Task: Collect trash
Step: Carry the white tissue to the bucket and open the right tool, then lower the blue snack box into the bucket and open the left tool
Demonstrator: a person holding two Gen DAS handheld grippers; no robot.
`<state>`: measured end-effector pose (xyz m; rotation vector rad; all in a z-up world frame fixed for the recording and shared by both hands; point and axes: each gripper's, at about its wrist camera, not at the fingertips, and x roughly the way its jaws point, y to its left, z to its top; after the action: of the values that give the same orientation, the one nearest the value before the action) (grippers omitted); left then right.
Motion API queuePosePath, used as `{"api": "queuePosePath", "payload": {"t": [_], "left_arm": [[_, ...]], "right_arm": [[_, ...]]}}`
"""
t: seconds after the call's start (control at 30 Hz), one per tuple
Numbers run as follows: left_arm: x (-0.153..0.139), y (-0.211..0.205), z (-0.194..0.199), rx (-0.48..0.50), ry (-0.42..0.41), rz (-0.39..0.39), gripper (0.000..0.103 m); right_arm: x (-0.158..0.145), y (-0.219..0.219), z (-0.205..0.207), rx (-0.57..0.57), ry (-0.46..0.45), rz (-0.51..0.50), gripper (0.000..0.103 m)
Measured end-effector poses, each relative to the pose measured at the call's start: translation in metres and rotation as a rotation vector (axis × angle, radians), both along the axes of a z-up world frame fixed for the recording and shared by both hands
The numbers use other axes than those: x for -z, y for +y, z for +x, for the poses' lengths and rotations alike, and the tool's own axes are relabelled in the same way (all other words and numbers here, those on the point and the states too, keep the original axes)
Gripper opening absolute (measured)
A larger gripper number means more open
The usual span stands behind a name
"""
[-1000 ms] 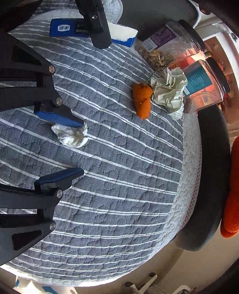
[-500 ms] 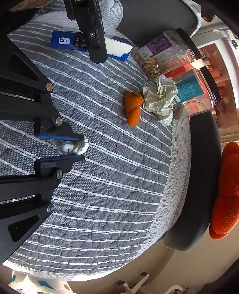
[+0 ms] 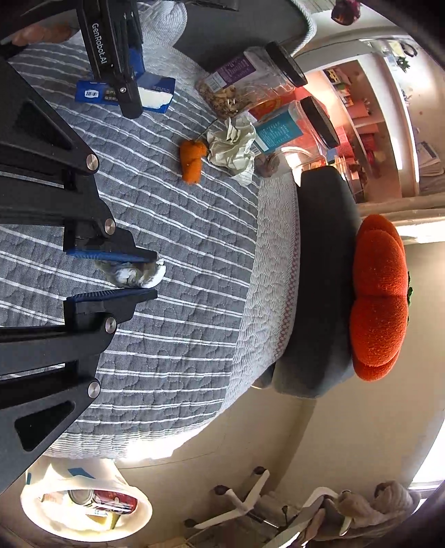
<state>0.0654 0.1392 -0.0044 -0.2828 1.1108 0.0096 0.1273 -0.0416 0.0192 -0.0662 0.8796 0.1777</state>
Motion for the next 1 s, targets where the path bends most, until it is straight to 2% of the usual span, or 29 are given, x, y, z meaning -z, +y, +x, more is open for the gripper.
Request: {"api": "queuePosePath", "payload": {"t": [0.2, 0.4, 0.57, 0.67, 0.8, 0.87, 0.9, 0.93, 1.0], "left_arm": [[0.001, -0.008, -0.004, 0.004, -0.011, 0.025, 0.061], [-0.002, -0.028, -0.008, 0.032, -0.016, 0.050, 0.061], [0.000, -0.054, -0.011, 0.071, -0.018, 0.039, 0.061], [0.003, -0.075, -0.010, 0.097, -0.004, 0.016, 0.061], [-0.001, -0.108, -0.004, 0.139, 0.002, -0.030, 0.061], [-0.009, -0.127, 0.001, 0.170, -0.008, -0.050, 0.061], [-0.013, -0.139, 0.003, 0.188, -0.013, -0.055, 0.062], [-0.018, -0.151, 0.005, 0.207, -0.023, -0.060, 0.062], [-0.028, -0.174, 0.009, 0.247, -0.041, -0.073, 0.062]], "right_arm": [[-0.027, -0.048, -0.010, 0.105, -0.073, 0.006, 0.015], [-0.057, -0.131, -0.024, 0.293, -0.152, 0.035, 0.015], [-0.060, -0.204, -0.032, 0.471, -0.146, 0.062, 0.018], [-0.052, -0.244, -0.037, 0.566, -0.103, 0.102, 0.019], [-0.050, -0.286, -0.052, 0.655, -0.080, 0.158, 0.033], [-0.053, -0.300, -0.061, 0.678, -0.083, 0.167, 0.047], [-0.055, -0.306, -0.066, 0.692, -0.088, 0.171, 0.061], [-0.057, -0.312, -0.072, 0.707, -0.097, 0.173, 0.069], [-0.062, -0.322, -0.082, 0.726, -0.112, 0.180, 0.070]]}}
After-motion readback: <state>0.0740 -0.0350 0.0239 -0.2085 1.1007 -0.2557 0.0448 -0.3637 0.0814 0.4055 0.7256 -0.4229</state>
